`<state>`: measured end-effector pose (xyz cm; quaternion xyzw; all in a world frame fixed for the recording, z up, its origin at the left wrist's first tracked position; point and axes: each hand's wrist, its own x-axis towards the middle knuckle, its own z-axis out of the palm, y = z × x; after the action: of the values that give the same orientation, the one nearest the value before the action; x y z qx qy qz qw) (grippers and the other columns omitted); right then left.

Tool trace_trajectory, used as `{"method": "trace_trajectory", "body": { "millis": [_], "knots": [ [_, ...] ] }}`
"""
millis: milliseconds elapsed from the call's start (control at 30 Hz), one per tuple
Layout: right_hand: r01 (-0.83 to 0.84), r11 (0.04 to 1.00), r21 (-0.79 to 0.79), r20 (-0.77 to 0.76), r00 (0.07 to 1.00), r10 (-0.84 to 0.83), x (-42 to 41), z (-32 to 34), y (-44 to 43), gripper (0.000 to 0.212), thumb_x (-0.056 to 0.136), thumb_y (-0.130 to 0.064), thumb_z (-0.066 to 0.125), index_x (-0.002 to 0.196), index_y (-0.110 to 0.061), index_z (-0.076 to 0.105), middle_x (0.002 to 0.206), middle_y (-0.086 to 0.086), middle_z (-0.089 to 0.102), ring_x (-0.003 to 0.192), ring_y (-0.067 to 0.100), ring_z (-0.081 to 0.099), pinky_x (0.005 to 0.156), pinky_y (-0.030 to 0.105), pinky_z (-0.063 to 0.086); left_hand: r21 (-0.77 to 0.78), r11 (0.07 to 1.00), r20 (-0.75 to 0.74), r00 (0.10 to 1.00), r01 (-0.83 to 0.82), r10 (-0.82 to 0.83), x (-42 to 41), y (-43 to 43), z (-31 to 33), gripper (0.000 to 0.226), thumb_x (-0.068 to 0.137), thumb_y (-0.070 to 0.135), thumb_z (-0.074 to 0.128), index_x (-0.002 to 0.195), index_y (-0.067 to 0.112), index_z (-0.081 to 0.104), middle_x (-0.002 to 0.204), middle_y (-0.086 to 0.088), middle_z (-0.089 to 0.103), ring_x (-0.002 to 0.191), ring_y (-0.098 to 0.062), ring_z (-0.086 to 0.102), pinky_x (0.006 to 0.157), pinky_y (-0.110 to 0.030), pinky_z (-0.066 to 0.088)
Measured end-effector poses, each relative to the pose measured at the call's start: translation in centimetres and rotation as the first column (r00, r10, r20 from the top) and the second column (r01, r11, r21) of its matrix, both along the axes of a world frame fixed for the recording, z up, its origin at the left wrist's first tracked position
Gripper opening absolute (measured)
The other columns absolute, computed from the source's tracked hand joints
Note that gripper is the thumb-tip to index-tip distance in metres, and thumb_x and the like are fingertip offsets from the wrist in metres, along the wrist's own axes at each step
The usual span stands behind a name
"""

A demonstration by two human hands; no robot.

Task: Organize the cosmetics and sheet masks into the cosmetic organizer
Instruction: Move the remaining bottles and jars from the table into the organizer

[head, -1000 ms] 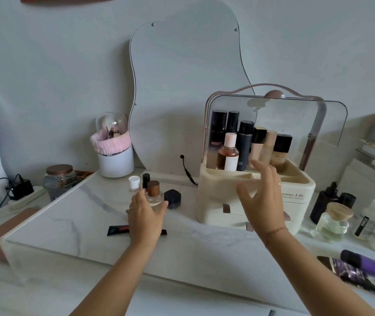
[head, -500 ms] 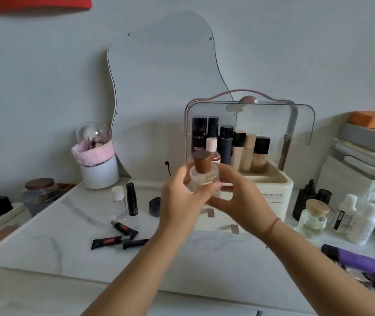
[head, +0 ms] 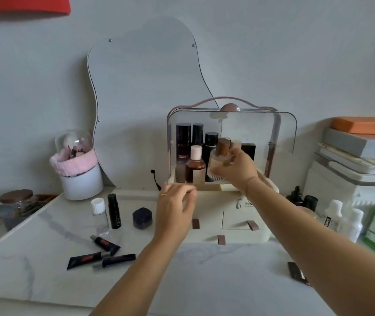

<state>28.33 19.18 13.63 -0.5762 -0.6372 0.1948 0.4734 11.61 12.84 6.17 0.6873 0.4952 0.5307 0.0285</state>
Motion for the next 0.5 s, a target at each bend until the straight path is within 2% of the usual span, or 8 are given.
{"method": "trace_trajectory", "body": {
  "millis": [67, 133, 233, 367, 433, 500],
  "knots": [
    [0.031, 0.999, -0.021, 0.07, 0.997, -0.029, -0.2, -0.6, 0.9, 0.053, 0.065, -0.023, 0.083, 0.11, -0.014, 0.056, 0.089, -0.001, 0.064, 0.084, 0.015, 0.061, 0.073, 0.027, 0.051, 0.032, 0.999, -0.037, 0.999, 0.021, -0.02, -0.3, 0.2, -0.4, 0.018, 0.094, 0.027, 0.05, 0.103, 0.02, 0.065, 0.104, 0.013, 0.061, 0.114, -0.012, 0.048, 0.111, -0.027, 0.021],
    [0.041, 0.996, -0.076, 0.142, 0.989, -0.03, -0.4, -0.9, 1.5, 0.05, 0.065, -0.025, 0.082, 0.106, -0.013, 0.057, 0.086, -0.002, 0.062, 0.08, 0.014, 0.057, 0.066, 0.023, 0.045, 0.04, 0.999, -0.058, 0.998, 0.038, -0.035, -0.5, 0.1, -0.5, 0.021, 0.095, 0.03, 0.048, 0.106, 0.022, 0.063, 0.105, 0.017, 0.056, 0.114, -0.005, 0.043, 0.111, -0.03, 0.022],
    [0.075, 0.986, -0.146, 0.235, 0.971, -0.039, -0.5, -0.8, 1.7, 0.044, 0.066, -0.029, 0.082, 0.096, -0.014, 0.053, 0.084, 0.001, 0.058, 0.078, 0.016, 0.054, 0.064, 0.025, 0.04, 0.035, 0.998, -0.059, 0.997, 0.056, -0.054, -0.6, 0.1, -0.5, 0.024, 0.095, 0.034, 0.045, 0.108, 0.024, 0.062, 0.106, 0.021, 0.052, 0.113, 0.004, 0.035, 0.11, -0.032, 0.024],
    [0.065, 0.983, -0.169, 0.281, 0.96, -0.015, -0.8, -0.4, 0.6, 0.034, 0.074, -0.027, 0.076, 0.091, -0.015, 0.05, 0.078, -0.001, 0.054, 0.078, 0.018, 0.053, 0.062, 0.023, 0.039, 0.028, 0.998, -0.086, 0.995, 0.056, -0.054, -0.8, 0.2, -0.7, 0.032, 0.094, 0.043, 0.038, 0.111, 0.026, 0.059, 0.108, 0.021, 0.048, 0.115, 0.001, 0.035, 0.109, -0.038, 0.029],
    [0.062, 0.993, -0.103, 0.31, 0.95, -0.027, -0.8, -0.3, -0.8, 0.032, 0.08, -0.027, 0.071, 0.101, -0.013, 0.052, 0.084, -0.002, 0.056, 0.084, 0.019, 0.055, 0.064, 0.021, 0.043, 0.02, 0.998, -0.111, 0.992, 0.063, -0.061, -1.0, 0.2, -0.7, 0.037, 0.093, 0.047, 0.034, 0.113, 0.026, 0.058, 0.111, 0.021, 0.046, 0.118, -0.003, 0.036, 0.107, -0.041, 0.033],
    [0.072, 0.995, 0.063, 0.216, 0.973, -0.084, -0.1, -1.0, -3.0, 0.047, 0.082, -0.027, 0.069, 0.122, -0.012, 0.05, 0.106, -0.002, 0.058, 0.096, 0.015, 0.056, 0.082, 0.025, 0.049, 0.033, 0.997, -0.165, 0.984, 0.072, -0.066, -1.2, 0.5, -0.7, 0.032, 0.095, 0.041, 0.04, 0.115, 0.023, 0.057, 0.117, 0.019, 0.046, 0.121, -0.003, 0.033, 0.109, -0.041, 0.03]
  ]
}}
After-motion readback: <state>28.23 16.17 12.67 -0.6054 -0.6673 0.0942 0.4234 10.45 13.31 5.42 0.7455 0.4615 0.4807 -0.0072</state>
